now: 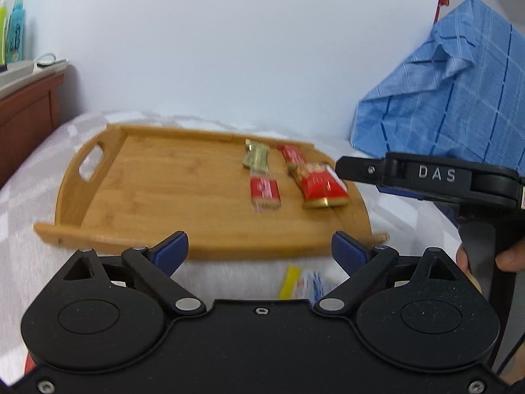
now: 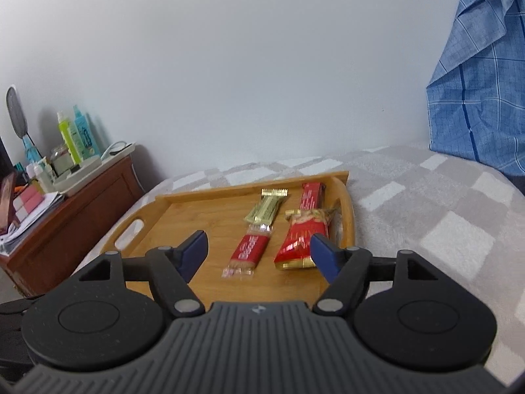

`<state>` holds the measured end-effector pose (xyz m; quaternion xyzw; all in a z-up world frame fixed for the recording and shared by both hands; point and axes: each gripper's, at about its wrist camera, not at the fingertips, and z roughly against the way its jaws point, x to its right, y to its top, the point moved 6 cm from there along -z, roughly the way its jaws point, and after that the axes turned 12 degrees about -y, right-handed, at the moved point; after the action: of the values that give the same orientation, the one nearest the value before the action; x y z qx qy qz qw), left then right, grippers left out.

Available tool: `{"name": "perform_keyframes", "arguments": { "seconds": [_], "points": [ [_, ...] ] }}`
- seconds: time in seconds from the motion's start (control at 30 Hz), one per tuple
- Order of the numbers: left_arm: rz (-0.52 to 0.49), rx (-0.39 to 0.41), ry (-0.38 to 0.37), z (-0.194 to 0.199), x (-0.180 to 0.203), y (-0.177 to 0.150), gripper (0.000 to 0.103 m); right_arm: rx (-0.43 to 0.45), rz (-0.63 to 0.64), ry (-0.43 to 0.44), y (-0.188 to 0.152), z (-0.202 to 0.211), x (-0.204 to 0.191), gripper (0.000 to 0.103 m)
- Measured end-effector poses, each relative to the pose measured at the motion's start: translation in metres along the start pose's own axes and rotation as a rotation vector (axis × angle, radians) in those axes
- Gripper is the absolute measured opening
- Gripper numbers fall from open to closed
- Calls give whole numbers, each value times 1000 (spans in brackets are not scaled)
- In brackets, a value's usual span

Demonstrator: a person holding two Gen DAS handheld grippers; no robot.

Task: Organize snacks
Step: 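Move both tools back toward the remaining snack pile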

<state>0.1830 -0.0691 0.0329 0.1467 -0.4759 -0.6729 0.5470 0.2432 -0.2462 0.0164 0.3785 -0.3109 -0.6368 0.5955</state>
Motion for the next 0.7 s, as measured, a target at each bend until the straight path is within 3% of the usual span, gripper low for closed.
{"name": "perform_keyframes", "arguments": {
  "seconds": [0.33, 0.5, 0.7],
  "points": [
    [-18, -16, 6, 28, 15, -44, 94, -57, -9, 39, -30, 27, -8, 81],
    [-9, -37, 48, 36, 19, -64, 93, -98, 0, 30, -46, 35, -7, 81],
    [19, -69, 47, 42, 23, -81, 75, -142, -3, 21, -61, 39, -3, 84]
  ]
}}
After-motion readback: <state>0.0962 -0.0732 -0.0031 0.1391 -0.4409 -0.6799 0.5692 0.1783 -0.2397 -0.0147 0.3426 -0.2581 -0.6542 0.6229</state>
